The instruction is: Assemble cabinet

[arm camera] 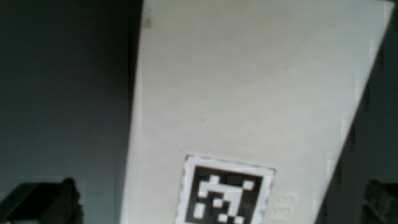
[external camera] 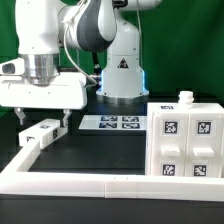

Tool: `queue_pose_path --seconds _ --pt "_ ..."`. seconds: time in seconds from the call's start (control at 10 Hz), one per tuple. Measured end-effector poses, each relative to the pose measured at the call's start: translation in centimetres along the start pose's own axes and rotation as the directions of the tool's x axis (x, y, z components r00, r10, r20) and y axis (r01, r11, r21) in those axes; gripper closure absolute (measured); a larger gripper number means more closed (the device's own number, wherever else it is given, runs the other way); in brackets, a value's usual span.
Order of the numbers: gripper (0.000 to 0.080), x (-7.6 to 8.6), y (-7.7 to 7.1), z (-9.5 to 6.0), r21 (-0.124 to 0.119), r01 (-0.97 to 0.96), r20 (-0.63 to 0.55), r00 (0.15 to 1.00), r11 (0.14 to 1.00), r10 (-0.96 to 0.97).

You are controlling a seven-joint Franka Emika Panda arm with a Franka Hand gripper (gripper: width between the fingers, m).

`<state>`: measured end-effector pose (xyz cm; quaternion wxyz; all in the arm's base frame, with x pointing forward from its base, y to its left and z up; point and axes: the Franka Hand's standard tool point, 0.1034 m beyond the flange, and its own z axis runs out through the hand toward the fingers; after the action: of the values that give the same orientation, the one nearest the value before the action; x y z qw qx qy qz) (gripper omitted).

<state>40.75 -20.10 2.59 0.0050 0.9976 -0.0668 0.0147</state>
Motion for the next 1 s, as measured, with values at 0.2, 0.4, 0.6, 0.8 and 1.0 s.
queue_pose_path --seconds 0.2,0.4,0.6,0.8,1.0 --pt "0.0002 -0.1 -0.6 1.1 -0.009 0.015 -0.005 1.000 1.000 -0.015" --pt "0.0002 -0.2 -1.2 1.8 -0.015 0.028 -0.011 1.000 0.999 -0.028" --pt "0.0040 -0.2 -1.4 1.9 -0.015 0.033 -0.009 0.999 0.999 -0.033" --pt "0.0249 -0.1 -1.6 1.9 -0.016 0.041 -0.011 0.999 0.999 -0.041" --pt "0.0252 -0.1 -2.4 2.0 -0.014 0.055 -0.009 0.998 0.998 -0.056"
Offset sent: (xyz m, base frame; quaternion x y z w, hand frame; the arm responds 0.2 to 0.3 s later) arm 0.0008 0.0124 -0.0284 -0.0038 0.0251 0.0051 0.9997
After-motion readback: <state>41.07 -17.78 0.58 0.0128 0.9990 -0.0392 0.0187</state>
